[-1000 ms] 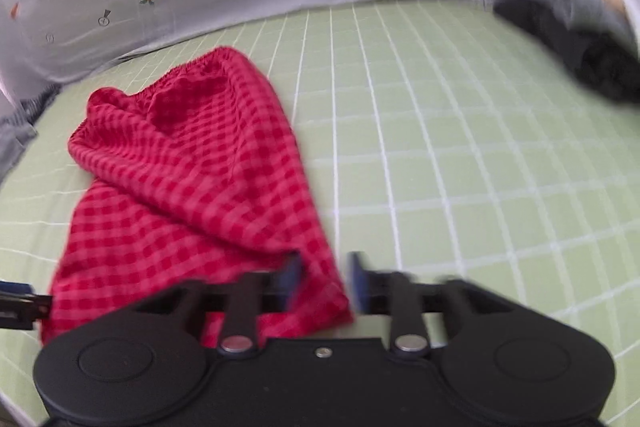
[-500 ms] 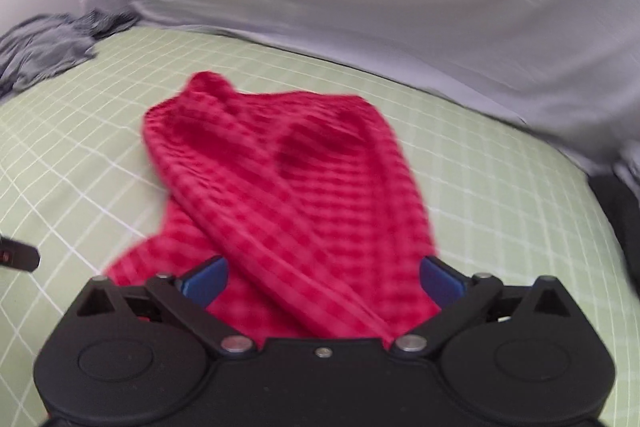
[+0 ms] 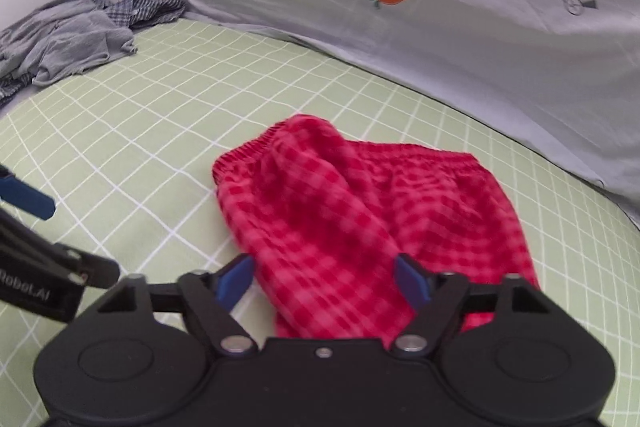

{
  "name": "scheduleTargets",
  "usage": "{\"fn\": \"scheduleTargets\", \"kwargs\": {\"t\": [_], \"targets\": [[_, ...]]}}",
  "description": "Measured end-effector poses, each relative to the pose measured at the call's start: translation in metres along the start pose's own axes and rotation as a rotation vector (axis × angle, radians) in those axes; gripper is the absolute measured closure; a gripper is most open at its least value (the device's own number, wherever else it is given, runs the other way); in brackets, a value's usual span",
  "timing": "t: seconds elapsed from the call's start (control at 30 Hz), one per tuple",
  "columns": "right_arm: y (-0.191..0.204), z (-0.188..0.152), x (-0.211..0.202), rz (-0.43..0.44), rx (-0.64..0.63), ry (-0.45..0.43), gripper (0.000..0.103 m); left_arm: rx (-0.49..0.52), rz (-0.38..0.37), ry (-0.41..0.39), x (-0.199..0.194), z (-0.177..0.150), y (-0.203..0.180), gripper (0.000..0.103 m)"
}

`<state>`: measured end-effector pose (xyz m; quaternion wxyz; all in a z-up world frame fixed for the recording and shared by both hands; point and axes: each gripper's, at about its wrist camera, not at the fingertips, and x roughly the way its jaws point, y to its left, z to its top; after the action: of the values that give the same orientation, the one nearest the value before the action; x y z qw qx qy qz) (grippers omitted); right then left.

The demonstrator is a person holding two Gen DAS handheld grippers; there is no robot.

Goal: Fold clothes

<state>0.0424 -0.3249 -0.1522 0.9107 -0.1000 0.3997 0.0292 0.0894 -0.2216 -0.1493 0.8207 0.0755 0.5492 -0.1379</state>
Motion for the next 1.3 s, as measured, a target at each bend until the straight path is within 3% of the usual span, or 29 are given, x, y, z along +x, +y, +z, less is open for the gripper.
{"fn": "scheduleTargets", "kwargs": {"t": [0.03,0.13,0.2,0.4,0.6,0.8,0.87,0.93,1.0,1.13,1.3], "targets": [[0.001,0.001,0.003,0.010,-0.001,0.006,0.061,-0.008,-0.001,0.002,0.001,0.001,0.003,0.019],[-0.001,0.003,0.008,0.067,0.001,0.019,0.087,-0.035,-0.004,0.011,0.004,-0.003,0.006,0.019],[-0.003,0.005,0.008,0.101,0.004,0.009,0.099,-0.051,-0.005,0.016,0.005,-0.005,0.007,0.019],[-0.042,0.023,-0.010,0.143,0.125,-0.092,0.101,-0.082,0.009,0.010,0.004,-0.002,0.004,0.019],[-0.113,0.029,-0.012,0.052,0.290,-0.136,0.101,-0.102,0.013,-0.014,0.007,0.019,-0.009,0.019],[-0.180,0.006,0.021,-0.056,0.423,-0.028,0.098,-0.087,0.003,-0.020,0.020,0.042,-0.029,0.019],[-0.191,-0.001,0.028,-0.035,0.463,0.006,0.092,-0.082,-0.017,-0.028,0.020,0.047,-0.033,0.019],[-0.197,-0.003,0.029,-0.010,0.485,-0.003,0.077,-0.078,-0.042,-0.031,0.021,0.052,-0.037,0.019],[-0.199,-0.001,0.030,0.024,0.507,-0.024,0.071,-0.074,-0.061,-0.028,0.022,0.059,-0.040,0.019],[-0.204,0.010,0.037,0.106,0.550,-0.063,0.069,-0.071,-0.114,-0.031,0.028,0.073,-0.046,0.019],[-0.201,0.024,0.058,0.109,0.494,-0.034,0.063,-0.053,-0.136,-0.040,0.036,0.088,-0.057,0.019]]}}
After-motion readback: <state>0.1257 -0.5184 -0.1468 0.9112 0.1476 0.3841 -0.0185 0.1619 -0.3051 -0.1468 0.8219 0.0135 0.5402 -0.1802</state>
